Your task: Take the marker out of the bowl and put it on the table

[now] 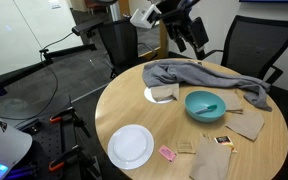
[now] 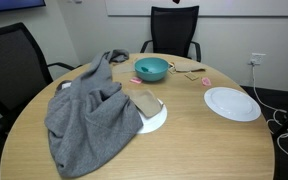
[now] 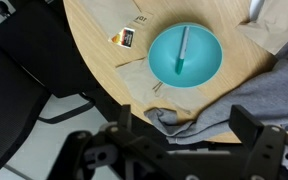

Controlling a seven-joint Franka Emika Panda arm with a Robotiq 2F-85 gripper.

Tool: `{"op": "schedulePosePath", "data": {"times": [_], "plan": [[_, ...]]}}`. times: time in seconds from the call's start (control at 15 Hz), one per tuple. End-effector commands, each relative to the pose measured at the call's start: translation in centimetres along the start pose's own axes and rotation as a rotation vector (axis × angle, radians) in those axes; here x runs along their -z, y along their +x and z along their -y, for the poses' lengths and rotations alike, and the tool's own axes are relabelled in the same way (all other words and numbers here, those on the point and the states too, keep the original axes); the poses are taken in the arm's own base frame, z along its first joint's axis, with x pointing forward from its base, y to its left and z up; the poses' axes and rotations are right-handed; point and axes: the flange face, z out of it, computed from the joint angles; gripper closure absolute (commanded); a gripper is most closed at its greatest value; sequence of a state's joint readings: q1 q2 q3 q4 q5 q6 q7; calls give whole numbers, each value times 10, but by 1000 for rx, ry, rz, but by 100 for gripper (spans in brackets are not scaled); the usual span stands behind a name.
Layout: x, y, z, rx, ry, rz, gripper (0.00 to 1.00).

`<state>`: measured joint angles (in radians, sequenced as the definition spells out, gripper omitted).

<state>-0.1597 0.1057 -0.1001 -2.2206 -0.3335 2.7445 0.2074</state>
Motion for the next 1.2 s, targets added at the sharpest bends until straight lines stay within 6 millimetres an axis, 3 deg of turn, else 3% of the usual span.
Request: {"op": "schedulePosePath", "data": {"times": [0.0,0.6,1.13], "plan": [[-18,8,1,10,42,-17,0],[-73,18,3,29,87,13,0],[-130,11,9,23,88,7,0]]}}
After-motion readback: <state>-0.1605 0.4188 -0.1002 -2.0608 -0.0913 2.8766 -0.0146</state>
